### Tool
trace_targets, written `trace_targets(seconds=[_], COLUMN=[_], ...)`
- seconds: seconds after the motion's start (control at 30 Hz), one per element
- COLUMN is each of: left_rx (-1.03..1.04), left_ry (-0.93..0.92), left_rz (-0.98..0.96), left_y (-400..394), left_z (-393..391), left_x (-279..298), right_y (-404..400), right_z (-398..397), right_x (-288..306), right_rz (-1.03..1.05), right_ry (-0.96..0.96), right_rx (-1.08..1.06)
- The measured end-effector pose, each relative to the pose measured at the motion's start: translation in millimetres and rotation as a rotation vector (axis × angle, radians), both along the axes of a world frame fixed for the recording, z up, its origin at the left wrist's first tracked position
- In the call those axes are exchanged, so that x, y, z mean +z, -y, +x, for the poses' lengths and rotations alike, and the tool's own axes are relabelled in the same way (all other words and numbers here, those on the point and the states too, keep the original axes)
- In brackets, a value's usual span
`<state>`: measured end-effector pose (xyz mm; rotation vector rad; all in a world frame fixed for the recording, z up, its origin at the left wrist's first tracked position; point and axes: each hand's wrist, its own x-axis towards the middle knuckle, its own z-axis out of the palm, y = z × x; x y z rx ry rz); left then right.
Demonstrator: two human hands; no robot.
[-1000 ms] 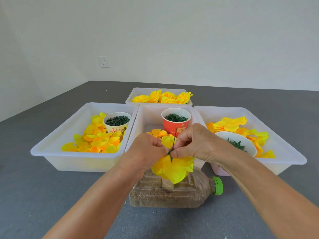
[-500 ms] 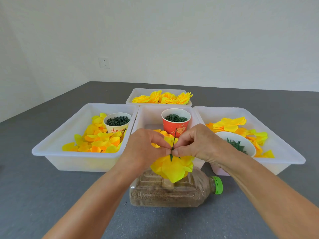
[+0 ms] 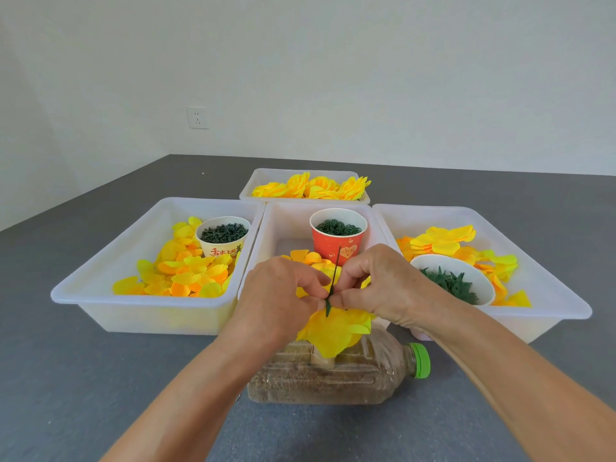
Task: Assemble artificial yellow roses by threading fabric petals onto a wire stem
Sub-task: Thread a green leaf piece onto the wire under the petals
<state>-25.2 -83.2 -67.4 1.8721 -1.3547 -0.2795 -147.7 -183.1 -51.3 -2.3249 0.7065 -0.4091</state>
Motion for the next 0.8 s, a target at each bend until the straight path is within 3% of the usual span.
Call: trace_targets(seconds=[0.3,0.43,0.63,0.8], left_rx=[-0.026,-0.047,-0.011,-0.042], left_ry=[-0.029,-0.085,-0.296,-0.167], left_rz=[0.060,0.051,-0.161,-0.200], left_y=[1.1,0.0,3.7,9.5], left_z=[6.0,9.8,4.4,2.9], left_x=[1.6,5.2,3.0,2.6], right_y=[-2.8,-7.3,-18.1,-19.0], right_z=[-1.2,-5.7,-1.4,3.4], right_x=[-9.0,-15.5,-30.4,-35.6], right_rz=[-0.078,0.023,0.076,0.083], right_ry=[0.064,0.172,0.352,0.413], right_rx=[-0.021,-0.085,-0.187,-0.230])
